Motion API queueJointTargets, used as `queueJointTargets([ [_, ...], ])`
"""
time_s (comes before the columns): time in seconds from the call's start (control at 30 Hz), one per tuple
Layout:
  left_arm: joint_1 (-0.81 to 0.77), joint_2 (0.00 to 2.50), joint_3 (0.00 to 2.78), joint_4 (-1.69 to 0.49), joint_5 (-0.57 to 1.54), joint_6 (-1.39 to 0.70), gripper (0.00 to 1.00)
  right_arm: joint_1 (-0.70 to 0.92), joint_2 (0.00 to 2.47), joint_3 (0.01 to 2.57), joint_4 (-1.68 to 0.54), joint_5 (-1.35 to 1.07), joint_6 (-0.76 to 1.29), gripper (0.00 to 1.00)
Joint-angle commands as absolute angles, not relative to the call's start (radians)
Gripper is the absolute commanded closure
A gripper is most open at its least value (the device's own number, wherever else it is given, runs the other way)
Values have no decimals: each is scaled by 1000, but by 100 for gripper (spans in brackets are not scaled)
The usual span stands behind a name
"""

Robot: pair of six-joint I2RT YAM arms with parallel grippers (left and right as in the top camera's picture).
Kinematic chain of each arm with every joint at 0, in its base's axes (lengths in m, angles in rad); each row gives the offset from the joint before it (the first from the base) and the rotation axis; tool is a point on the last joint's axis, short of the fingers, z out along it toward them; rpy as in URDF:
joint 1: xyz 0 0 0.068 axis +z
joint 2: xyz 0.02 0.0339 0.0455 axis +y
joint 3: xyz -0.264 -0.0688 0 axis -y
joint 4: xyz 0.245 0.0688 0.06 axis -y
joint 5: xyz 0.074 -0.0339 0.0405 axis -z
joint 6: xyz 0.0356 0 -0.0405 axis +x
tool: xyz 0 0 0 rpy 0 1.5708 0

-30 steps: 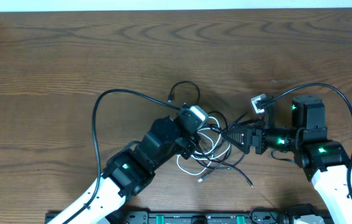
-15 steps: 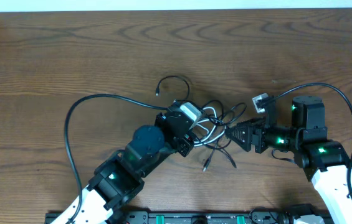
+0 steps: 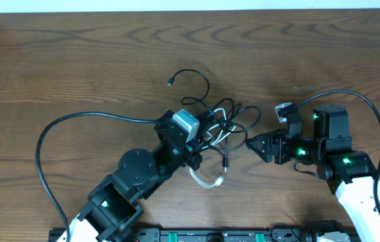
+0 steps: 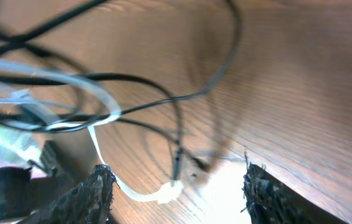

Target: Untangle cables

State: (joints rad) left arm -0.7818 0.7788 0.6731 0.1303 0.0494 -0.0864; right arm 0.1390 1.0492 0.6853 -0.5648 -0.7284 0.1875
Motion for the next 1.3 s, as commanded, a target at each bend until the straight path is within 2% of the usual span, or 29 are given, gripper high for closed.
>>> queueJointTargets([
  [0.0, -783, 731, 693, 144, 40, -140, 92, 146, 1067, 699, -582, -617, 258, 34],
  [0.3, -782, 722, 693, 114, 35, -100, 91, 146, 1079, 699, -603, -598, 277, 34],
  [0.4, -782, 751, 691, 17, -29, -33, 91, 146, 1079, 699, -608, -606, 277, 34],
  [0.57, -782, 842, 691, -117, -151, -34, 91, 146, 1079, 699, -611, -612, 292, 35],
  [0.63, -782, 897, 691, -134, -150, -35, 72, 146, 1079, 699, -613, -613, 293, 35],
  [0.73, -782, 978, 691, -134, -150, -38, 59, 146, 1079, 699, -617, -613, 303, 35],
  [0.8, -782, 1033, 691, -134, -150, -45, 35, 146, 1079, 699, -621, -620, 303, 36],
  [0.83, -782, 1054, 691, -134, -150, -55, 31, 146, 1079, 699, -623, -620, 303, 36],
  [0.93, -782, 1099, 691, -138, -146, -65, 19, 146, 1079, 699, -625, -620, 303, 36],
  [1.07, -782, 1123, 691, -180, -158, -65, 11, 146, 1079, 699, -625, -620, 303, 36],
  [1.27, -774, 1123, 691, -308, -389, -196, 9, 146, 1079, 699, -625, -620, 303, 36],
])
